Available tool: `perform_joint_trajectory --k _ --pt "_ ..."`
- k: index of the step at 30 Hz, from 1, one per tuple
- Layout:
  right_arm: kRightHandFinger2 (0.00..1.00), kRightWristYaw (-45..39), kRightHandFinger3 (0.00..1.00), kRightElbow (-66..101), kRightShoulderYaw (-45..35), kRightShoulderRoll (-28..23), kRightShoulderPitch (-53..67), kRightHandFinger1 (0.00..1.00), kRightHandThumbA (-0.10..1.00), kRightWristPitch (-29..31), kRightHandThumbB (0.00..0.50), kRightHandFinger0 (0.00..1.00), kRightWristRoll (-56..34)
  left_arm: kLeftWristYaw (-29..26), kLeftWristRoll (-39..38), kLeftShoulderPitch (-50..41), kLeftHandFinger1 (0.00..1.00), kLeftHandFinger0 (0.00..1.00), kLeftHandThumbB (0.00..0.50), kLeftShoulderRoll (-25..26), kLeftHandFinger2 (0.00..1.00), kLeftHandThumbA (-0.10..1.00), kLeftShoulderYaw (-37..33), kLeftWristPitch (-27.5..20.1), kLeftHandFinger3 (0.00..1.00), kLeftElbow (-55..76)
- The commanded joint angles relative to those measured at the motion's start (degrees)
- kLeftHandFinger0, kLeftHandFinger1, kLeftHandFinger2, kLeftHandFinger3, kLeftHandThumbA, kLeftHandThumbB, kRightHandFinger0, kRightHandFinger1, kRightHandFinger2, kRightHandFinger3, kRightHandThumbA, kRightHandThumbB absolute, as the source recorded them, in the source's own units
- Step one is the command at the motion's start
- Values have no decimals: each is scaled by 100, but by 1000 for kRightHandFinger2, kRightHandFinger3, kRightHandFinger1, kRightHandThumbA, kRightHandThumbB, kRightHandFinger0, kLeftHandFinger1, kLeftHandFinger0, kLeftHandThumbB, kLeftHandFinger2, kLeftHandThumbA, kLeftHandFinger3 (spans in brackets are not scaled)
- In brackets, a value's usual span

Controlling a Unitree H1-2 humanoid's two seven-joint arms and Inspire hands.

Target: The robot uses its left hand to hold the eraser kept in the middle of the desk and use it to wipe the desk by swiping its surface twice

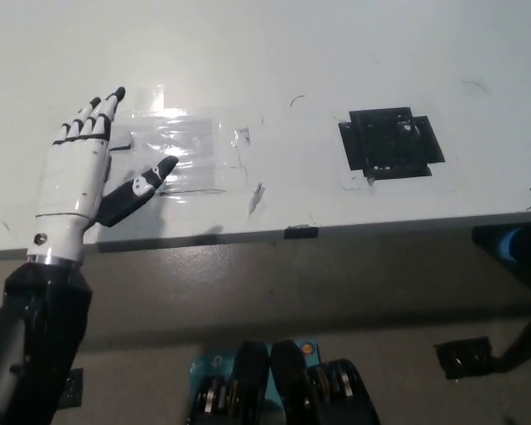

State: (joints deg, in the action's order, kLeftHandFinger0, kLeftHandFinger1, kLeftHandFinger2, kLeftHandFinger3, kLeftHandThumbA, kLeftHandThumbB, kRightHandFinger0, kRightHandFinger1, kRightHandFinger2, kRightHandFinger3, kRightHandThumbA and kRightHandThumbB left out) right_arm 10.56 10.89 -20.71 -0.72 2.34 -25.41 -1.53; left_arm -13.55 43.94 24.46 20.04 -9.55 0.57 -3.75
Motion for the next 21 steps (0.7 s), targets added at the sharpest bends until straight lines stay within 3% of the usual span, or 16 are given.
perform_joint_trajectory --k 1,7,10,12,13,16,17,21 --pt "1000 -19 1000 188 27 -66 -35 1000 1000 249 0 1000 -65 -85 -255 -435 1000 1000 326 -110 1000 1000 86 -283 1000 691" --pt "1000 5 1000 108 69 -79 -64 1000 1000 309 0 1000 -16 -27 -870 -1696 1000 1000 301 -684 1000 1000 72 -442 1000 1314" --pt "1000 -44 1000 49 132 -93 -29 1000 1000 347 0 1000 -9 -84 -1316 -2257 1000 1000 240 -940 1000 1000 126 -791 1000 1177" --pt "1000 -40 1000 45 136 -101 -40 1000 1000 364 0 1000 -20 -88 -1498 -2397 1000 1000 242 -1036 1000 1000 156 -978 1000 1020" --pt "1000 -38 1000 88 121 -84 -38 1000 1000 315 0 1000 -59 177 -2228 -2581 1000 1000 292 -1166 1000 1000 227 -1095 1000 851" --pt "1000 -24 1000 97 125 -90 -57 1000 1000 276 0 1000 -43 249 -2468 -2736 1000 1000 304 -1289 1000 1000 334 -990 1000 711" --pt "1000 -55 1000 65 163 -100 -44 1000 1000 297 0 1000 -29 296 -2933 -2841 1000 1000 326 -1440 1000 1000 513 -1028 1000 388" --pt "1000 -54 1000 79 174 -82 -73 1000 1000 232 7 1000 -54 642 -3538 -2792 1000 1000 325 -1551 1000 1000 793 -907 1000 -250"
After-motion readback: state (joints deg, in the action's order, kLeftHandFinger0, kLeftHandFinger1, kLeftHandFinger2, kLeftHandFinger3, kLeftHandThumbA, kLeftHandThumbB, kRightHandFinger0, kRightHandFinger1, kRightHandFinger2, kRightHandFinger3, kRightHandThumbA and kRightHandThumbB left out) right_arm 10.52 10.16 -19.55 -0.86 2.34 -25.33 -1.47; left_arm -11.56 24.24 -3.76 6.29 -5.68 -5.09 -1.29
